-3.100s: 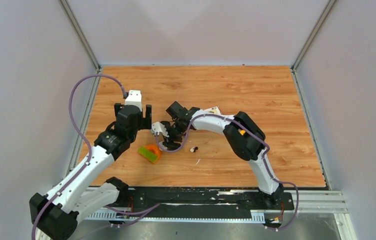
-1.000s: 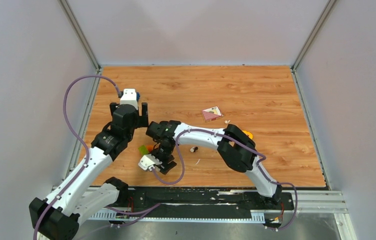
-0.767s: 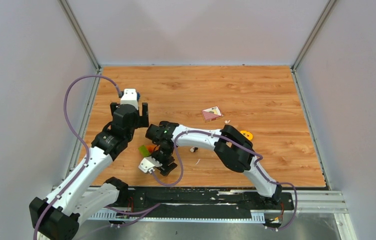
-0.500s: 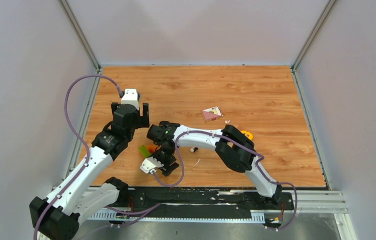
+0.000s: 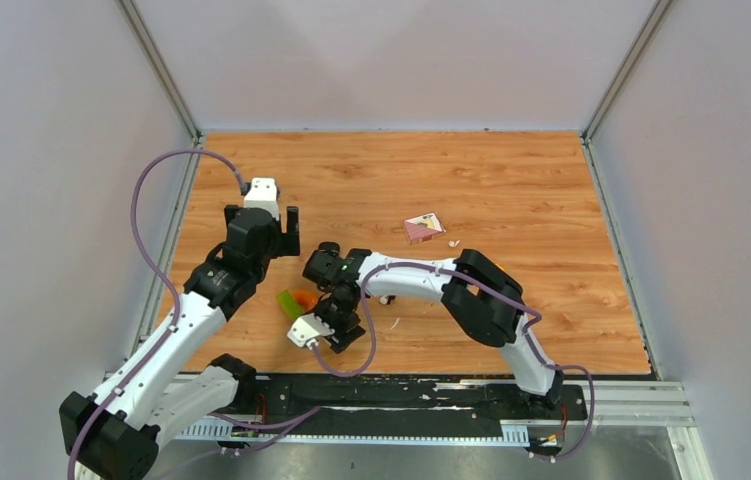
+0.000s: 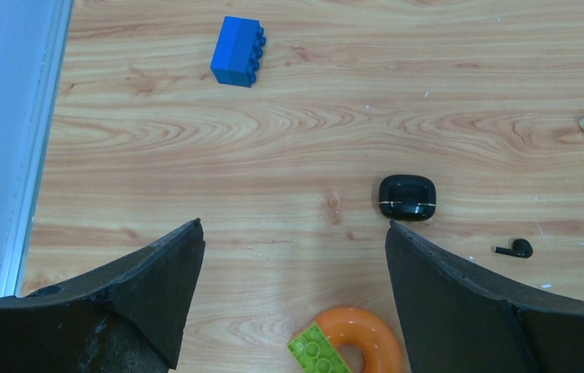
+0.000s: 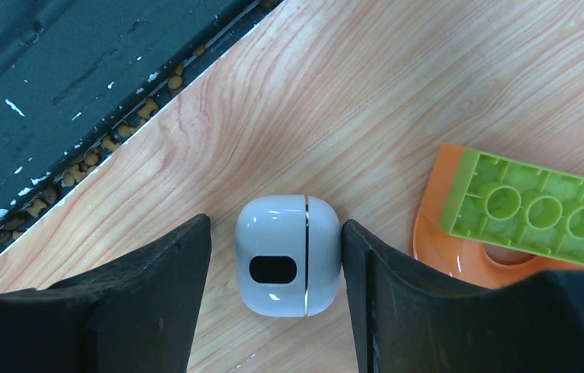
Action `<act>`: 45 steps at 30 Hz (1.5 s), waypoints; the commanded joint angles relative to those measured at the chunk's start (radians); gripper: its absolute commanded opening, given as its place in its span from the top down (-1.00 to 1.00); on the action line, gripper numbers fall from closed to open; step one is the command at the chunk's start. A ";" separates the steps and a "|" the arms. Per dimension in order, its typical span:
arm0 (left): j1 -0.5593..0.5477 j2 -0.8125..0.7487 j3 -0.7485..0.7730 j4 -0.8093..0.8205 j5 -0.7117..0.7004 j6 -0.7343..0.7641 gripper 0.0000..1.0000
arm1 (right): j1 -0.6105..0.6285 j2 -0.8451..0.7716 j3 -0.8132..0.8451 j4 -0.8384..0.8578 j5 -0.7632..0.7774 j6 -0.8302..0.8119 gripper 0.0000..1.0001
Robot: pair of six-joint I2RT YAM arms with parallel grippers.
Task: Insert the wireless bluetooth earbuds into the charging case
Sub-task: Pick up the charging case at the center of the board.
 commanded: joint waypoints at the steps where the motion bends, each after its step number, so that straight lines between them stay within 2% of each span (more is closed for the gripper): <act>1: 0.005 0.001 0.023 0.032 0.011 -0.005 -0.85 | -0.025 -0.021 -0.057 0.056 0.078 0.032 -0.25; 4: 0.005 0.002 0.023 0.031 0.017 -0.007 -0.85 | -0.034 -0.035 -0.084 0.084 0.078 0.058 -0.31; 12: 0.005 0.002 0.025 0.030 0.024 -0.007 -0.85 | -0.044 -0.039 -0.079 0.118 0.053 0.160 -0.22; 22: 0.005 0.004 0.024 0.031 0.035 -0.008 -0.85 | -0.043 -0.057 -0.149 0.205 0.027 0.256 -0.13; 27: 0.005 0.014 0.024 0.035 0.054 -0.015 -0.85 | -0.045 -0.106 -0.215 0.268 0.082 0.304 0.21; 32: 0.005 0.048 0.033 0.046 0.134 -0.059 -0.84 | -0.096 -0.276 -0.316 0.319 0.097 0.384 0.34; 36: 0.005 0.094 0.053 0.056 0.295 -0.157 -0.80 | -0.205 -0.446 -0.372 0.299 0.062 0.450 0.36; 39: 0.005 0.100 0.035 0.120 0.490 -0.253 -0.76 | -0.286 -0.585 -0.430 0.311 0.076 0.505 0.37; 40: 0.005 0.094 0.004 0.179 0.575 -0.285 -0.74 | -0.308 -0.629 -0.453 0.323 0.094 0.521 0.38; 42: 0.005 0.078 -0.094 0.425 0.765 -0.362 -0.68 | -0.342 -0.731 -0.493 0.358 0.149 0.542 0.38; 45: 0.005 0.055 -0.272 0.784 0.917 -0.503 -0.64 | -0.356 -0.842 -0.563 0.410 0.248 0.540 0.38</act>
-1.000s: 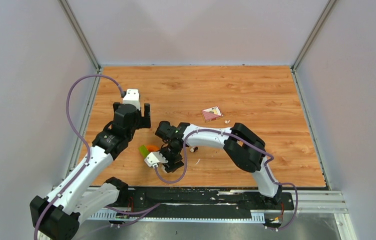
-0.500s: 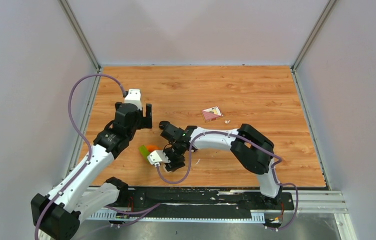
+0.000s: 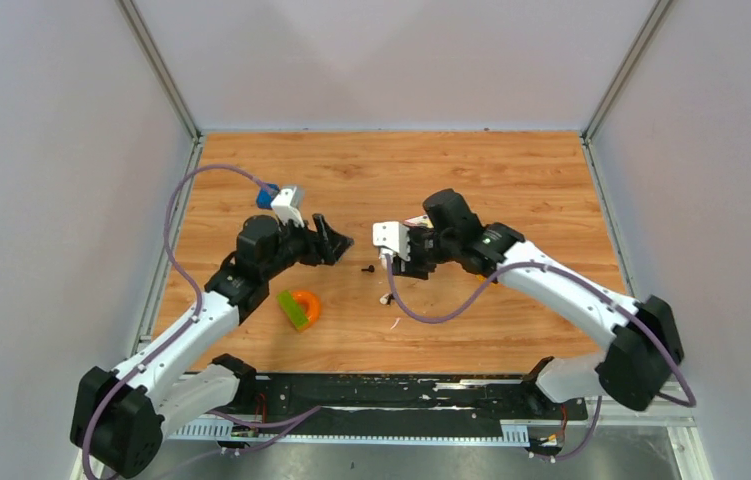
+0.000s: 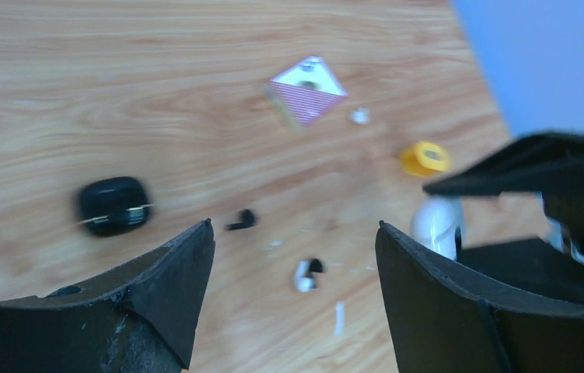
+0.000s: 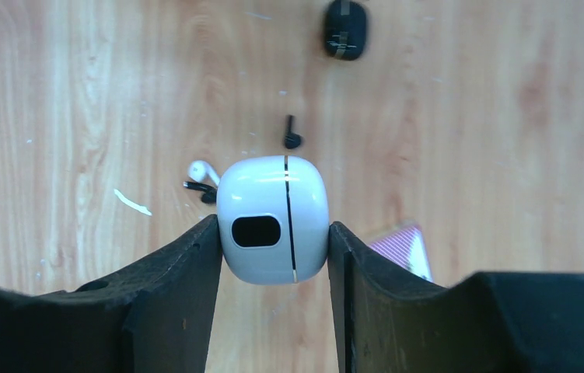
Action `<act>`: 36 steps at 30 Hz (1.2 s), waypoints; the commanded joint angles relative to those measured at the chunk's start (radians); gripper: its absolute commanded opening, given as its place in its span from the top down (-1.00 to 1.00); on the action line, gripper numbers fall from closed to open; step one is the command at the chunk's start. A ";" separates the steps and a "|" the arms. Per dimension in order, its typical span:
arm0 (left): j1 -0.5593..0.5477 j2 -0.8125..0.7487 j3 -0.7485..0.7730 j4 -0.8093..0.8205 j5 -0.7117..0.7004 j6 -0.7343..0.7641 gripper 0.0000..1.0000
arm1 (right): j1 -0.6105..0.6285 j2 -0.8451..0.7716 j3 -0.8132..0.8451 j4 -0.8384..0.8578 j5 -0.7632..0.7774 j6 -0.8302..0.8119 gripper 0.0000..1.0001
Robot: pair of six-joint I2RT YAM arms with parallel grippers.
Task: Insert the wireless bluetooth earbuds into the charging case
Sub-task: Pick up the charging case at the center of the board.
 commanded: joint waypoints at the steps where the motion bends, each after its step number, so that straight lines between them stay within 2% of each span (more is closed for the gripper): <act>1: 0.001 -0.034 -0.221 0.593 0.350 -0.247 -0.64 | 0.003 -0.150 -0.092 0.104 0.128 0.047 0.38; 3: -0.013 -0.027 -0.308 0.793 0.399 -0.286 -0.65 | 0.002 -0.189 -0.112 0.129 0.159 0.048 0.37; 9: -0.052 0.047 -0.363 1.003 0.528 -0.295 -0.65 | 0.007 -0.221 -0.131 0.179 0.178 0.036 0.36; 14: -0.089 0.092 -0.348 1.006 0.537 -0.288 -0.63 | 0.035 -0.218 -0.124 0.194 0.193 0.013 0.34; 20: -0.103 0.166 -0.319 1.055 0.539 -0.322 -0.57 | 0.060 -0.215 -0.096 0.161 0.132 0.003 0.32; 26: -0.115 0.238 -0.280 1.067 0.524 -0.357 -0.44 | 0.080 -0.223 -0.103 0.148 0.090 -0.009 0.31; 36: -0.135 0.325 -0.243 1.080 0.492 -0.383 -0.25 | 0.093 -0.239 -0.110 0.166 0.105 0.002 0.30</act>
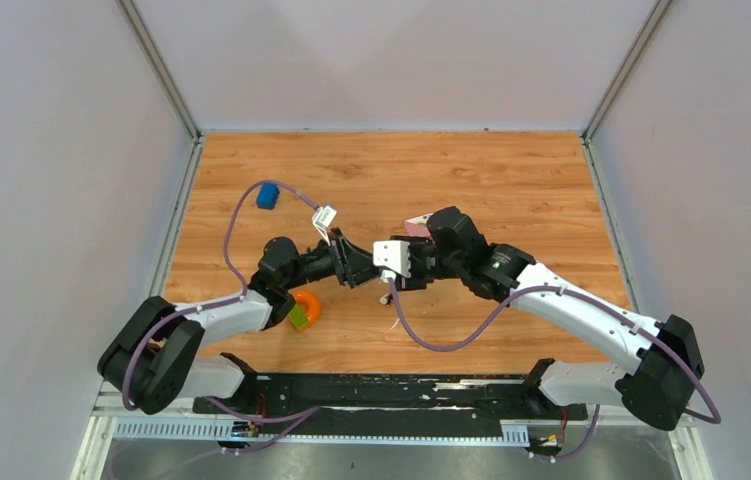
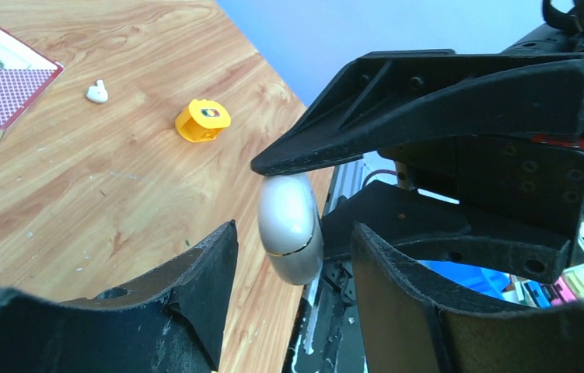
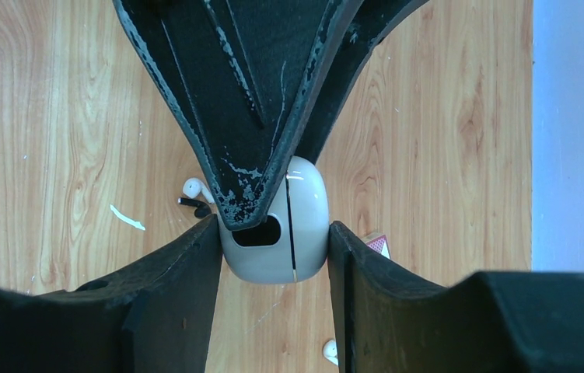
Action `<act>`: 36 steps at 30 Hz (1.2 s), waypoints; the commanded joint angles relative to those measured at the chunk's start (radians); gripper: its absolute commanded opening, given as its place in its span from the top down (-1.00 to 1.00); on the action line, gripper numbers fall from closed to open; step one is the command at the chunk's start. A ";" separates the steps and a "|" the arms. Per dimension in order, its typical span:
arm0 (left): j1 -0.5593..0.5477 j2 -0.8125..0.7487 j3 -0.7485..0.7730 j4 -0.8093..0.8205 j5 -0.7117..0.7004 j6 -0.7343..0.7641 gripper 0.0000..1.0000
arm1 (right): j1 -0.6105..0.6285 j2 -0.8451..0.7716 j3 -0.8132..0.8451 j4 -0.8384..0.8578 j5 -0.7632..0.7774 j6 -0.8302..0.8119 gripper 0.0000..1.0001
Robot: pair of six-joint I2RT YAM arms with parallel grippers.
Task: Insert the wireless bluetooth earbuds into the charging case
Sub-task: Pick up the charging case at the center of the board.
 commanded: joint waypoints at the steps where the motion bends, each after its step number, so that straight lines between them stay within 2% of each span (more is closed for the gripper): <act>1: -0.011 0.027 0.043 0.055 -0.013 -0.019 -0.25 | 0.006 -0.040 0.022 0.043 -0.009 -0.001 0.31; 10: -0.021 0.055 0.061 0.037 -0.014 -0.024 -0.18 | 0.008 -0.048 0.009 0.060 0.002 -0.005 0.29; 16: -0.023 0.068 0.064 0.045 -0.012 -0.027 0.10 | 0.011 -0.050 0.008 0.054 -0.006 -0.005 0.27; 19: -0.024 0.075 0.060 0.066 -0.009 -0.035 0.30 | 0.012 -0.051 0.004 0.054 -0.010 -0.005 0.24; 22: -0.025 0.079 0.043 0.115 -0.001 -0.032 0.54 | 0.011 -0.049 0.004 0.049 -0.020 0.020 0.07; 25: -0.028 0.082 -0.008 0.233 0.018 0.000 0.65 | -0.001 -0.044 0.031 -0.011 -0.076 0.056 -0.14; 27: -0.037 0.077 -0.057 0.330 0.011 0.061 0.68 | -0.038 -0.037 0.073 -0.071 -0.155 0.091 -0.21; 29: -0.061 0.062 -0.108 0.358 -0.016 0.153 0.69 | -0.093 -0.019 0.129 -0.152 -0.267 0.120 -0.24; 33: -0.127 0.012 -0.163 0.291 -0.084 0.424 0.68 | -0.182 0.037 0.227 -0.310 -0.477 0.140 -0.25; 36: -0.170 -0.025 -0.200 0.245 -0.119 0.619 0.70 | -0.216 0.098 0.293 -0.417 -0.556 0.135 -0.23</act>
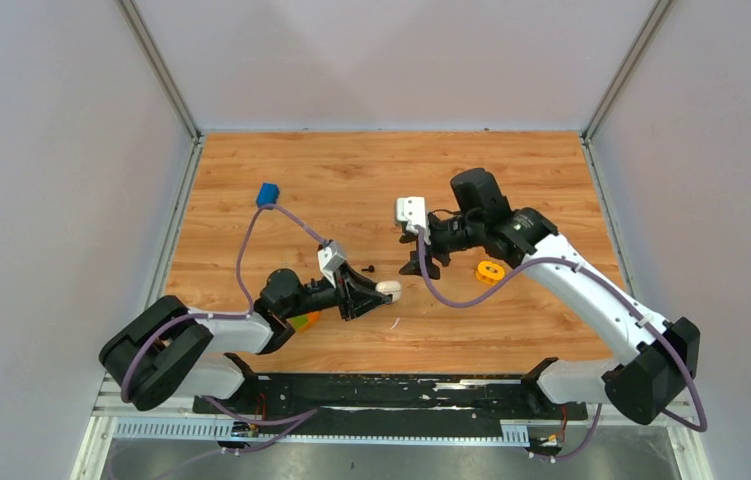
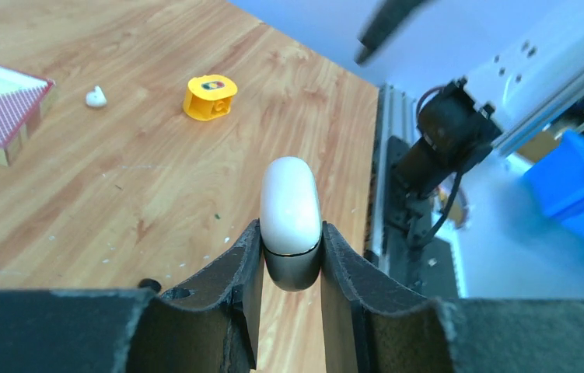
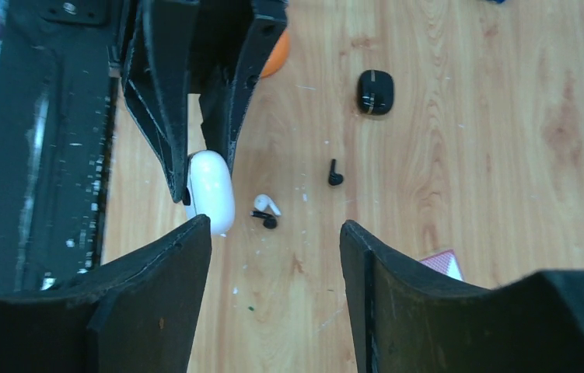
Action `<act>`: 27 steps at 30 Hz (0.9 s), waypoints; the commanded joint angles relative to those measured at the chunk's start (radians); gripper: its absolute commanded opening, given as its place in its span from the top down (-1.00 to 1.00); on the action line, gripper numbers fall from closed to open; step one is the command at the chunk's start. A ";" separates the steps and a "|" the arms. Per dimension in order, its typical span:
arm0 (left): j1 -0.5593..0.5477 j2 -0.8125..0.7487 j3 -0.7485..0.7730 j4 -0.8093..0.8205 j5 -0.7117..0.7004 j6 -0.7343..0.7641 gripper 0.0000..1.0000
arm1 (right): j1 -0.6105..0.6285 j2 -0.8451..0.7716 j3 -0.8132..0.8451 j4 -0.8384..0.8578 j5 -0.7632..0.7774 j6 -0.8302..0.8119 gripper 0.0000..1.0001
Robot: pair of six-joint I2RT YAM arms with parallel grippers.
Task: Insert the wireless bluetooth earbuds into the charging case
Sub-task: Pick up the charging case at the center of the board, then open the charging case.
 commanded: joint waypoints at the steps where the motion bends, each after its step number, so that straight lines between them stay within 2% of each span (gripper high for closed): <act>1: -0.049 -0.075 -0.041 0.030 -0.072 0.371 0.72 | -0.040 0.081 0.105 -0.195 -0.221 0.021 -0.22; 5: -0.053 -0.064 -0.084 0.108 -0.075 0.436 0.74 | -0.040 0.151 0.119 -0.254 -0.254 -0.021 -0.13; 11: -0.089 0.028 -0.111 0.202 -0.083 0.504 0.74 | -0.031 0.195 0.111 -0.239 -0.282 -0.019 -0.06; 18: -0.095 0.163 -0.112 0.418 -0.052 0.439 0.74 | 0.037 0.216 0.080 -0.208 -0.199 -0.033 0.00; 27: -0.098 0.141 -0.113 0.419 -0.038 0.427 0.75 | 0.068 0.242 0.054 -0.194 -0.122 -0.059 0.03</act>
